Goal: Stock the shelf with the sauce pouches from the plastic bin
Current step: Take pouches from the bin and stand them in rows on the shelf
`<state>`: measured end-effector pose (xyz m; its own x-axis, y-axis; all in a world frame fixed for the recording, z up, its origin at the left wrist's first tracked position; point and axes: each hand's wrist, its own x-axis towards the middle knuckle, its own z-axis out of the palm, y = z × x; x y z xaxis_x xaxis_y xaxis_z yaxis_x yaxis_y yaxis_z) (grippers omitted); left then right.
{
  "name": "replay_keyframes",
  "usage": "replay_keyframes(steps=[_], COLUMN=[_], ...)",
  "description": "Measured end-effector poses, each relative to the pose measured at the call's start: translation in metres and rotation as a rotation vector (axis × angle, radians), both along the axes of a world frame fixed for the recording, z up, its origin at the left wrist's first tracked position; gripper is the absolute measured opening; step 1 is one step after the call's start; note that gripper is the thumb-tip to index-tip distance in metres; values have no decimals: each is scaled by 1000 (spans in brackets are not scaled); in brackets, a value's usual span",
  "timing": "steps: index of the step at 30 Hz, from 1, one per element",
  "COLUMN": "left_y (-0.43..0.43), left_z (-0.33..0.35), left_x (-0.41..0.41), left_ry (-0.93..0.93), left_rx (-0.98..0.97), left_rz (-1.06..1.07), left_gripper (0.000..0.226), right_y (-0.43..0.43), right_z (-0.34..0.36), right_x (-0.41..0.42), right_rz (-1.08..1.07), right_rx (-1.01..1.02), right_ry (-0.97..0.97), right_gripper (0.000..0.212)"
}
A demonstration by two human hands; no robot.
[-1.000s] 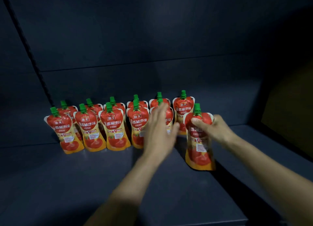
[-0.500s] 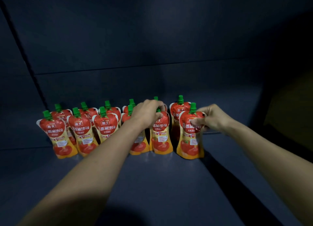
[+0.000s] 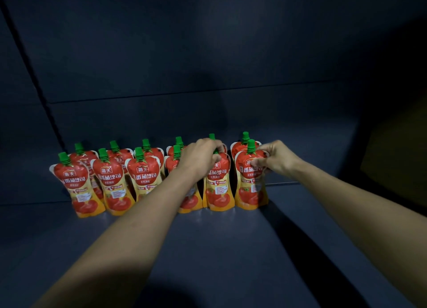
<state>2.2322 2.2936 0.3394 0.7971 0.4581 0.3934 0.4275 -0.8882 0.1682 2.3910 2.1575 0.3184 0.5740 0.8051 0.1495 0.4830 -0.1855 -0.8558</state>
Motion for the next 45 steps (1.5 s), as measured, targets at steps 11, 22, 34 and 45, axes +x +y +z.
replay_keyframes(steps=[11, 22, 34, 45], left_y=[2, -49, -191, -341], left_z=[-2, -42, -162, -252], left_x=[-2, -57, -178, -204], left_ry=[15, -186, -154, 388], left_rx=[31, 139, -250, -349], left_rz=[-15, -140, -647, -987], left_gripper=[44, 65, 51, 48], right_y=[0, -72, -225, -399], right_z=[-4, -48, -170, -259], right_x=[-9, -103, -309, -417], right_rz=[-105, -420, -884, -1205], right_rx=[-69, -113, 10, -348], right_ry=[-19, -549, -481, -67], right_gripper=[56, 65, 39, 35])
